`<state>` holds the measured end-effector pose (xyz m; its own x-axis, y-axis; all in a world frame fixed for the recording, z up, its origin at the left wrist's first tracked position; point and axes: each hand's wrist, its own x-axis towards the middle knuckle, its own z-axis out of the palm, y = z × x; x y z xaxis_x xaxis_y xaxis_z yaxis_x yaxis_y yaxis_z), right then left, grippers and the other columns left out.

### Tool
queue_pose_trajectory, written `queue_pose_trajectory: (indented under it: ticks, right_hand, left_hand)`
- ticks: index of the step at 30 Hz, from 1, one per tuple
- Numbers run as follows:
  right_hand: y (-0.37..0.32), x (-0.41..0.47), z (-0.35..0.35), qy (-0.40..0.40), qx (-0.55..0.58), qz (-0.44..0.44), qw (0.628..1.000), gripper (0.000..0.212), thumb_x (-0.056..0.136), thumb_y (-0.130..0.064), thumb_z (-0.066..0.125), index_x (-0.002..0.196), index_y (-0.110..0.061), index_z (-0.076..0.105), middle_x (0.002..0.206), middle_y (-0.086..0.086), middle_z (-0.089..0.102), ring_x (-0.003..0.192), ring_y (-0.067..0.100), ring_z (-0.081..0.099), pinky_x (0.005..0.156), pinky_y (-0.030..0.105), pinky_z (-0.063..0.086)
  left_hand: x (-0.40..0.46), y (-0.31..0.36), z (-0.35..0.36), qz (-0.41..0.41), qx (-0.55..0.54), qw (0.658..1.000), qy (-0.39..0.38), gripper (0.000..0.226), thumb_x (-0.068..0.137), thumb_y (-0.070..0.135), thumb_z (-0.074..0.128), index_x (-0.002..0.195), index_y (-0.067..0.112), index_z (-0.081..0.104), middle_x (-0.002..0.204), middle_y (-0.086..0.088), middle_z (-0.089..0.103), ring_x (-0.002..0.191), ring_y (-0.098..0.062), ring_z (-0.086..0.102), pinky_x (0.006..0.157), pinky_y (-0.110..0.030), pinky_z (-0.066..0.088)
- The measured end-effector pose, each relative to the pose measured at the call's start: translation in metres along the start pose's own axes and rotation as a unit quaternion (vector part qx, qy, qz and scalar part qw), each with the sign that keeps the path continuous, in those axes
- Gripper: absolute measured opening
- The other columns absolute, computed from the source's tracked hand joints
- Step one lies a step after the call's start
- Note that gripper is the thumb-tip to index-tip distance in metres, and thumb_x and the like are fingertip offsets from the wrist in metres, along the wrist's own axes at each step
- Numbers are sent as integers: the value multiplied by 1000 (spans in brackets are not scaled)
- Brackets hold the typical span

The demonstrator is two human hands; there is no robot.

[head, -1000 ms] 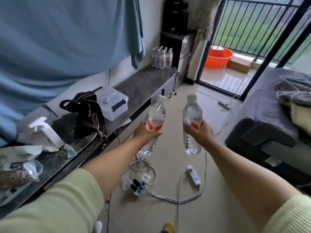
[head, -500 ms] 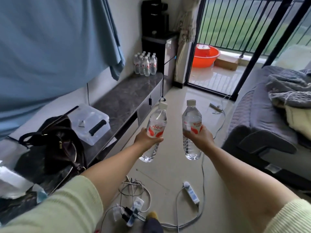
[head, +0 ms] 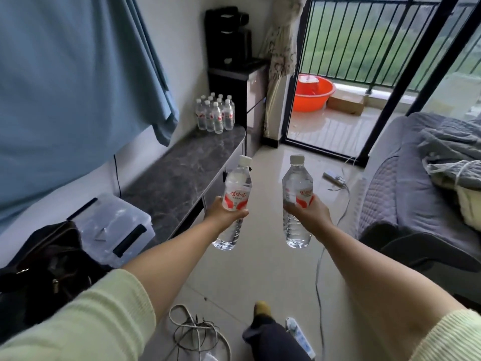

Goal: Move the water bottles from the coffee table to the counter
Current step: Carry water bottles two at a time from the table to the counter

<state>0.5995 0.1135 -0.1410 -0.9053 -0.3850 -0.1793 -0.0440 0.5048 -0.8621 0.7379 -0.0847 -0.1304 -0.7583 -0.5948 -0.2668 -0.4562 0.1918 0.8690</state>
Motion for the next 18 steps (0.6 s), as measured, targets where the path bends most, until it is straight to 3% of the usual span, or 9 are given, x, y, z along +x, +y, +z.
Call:
queue_pose_trajectory:
  ticks: [5, 9, 14, 18]
  right_hand:
    - [-1, 82, -4, -7, -1, -4, 1000, 53, 71, -48, 75, 112, -20, 59, 98, 1, 68, 88, 18, 64, 75, 31, 51]
    - [-6, 171, -11, -32, -16, -12, 999, 51, 72, -49, 74, 110, -18, 60, 95, 2, 69, 85, 18, 65, 69, 27, 49]
    - [-37, 284, -35, -65, -56, -36, 996, 47, 72, -49, 74, 107, -20, 61, 93, 0, 70, 86, 18, 66, 80, 35, 54]
    - [-59, 362, -47, -74, -51, -41, 995, 49, 73, -45, 76, 110, -17, 61, 97, 3, 71, 89, 21, 67, 84, 39, 55]
  left_hand:
    - [71, 20, 14, -4, -12, 1000, 3, 36, 73, 26, 82, 104, 15, 67, 96, -1, 71, 81, -11, 64, 70, -20, 44]
    - [146, 42, 30, -17, -39, 999, 13, 31, 73, 20, 82, 100, 12, 68, 95, -4, 72, 85, -16, 67, 80, -26, 49]
    - [239, 83, 50, -41, -95, 994, 44, 27, 75, 13, 80, 98, 16, 65, 90, 0, 68, 85, -15, 65, 84, -29, 50]
    - [295, 105, 67, -60, -115, 990, 61, 26, 75, 18, 81, 95, 22, 63, 88, 4, 68, 83, -10, 64, 68, -18, 45]
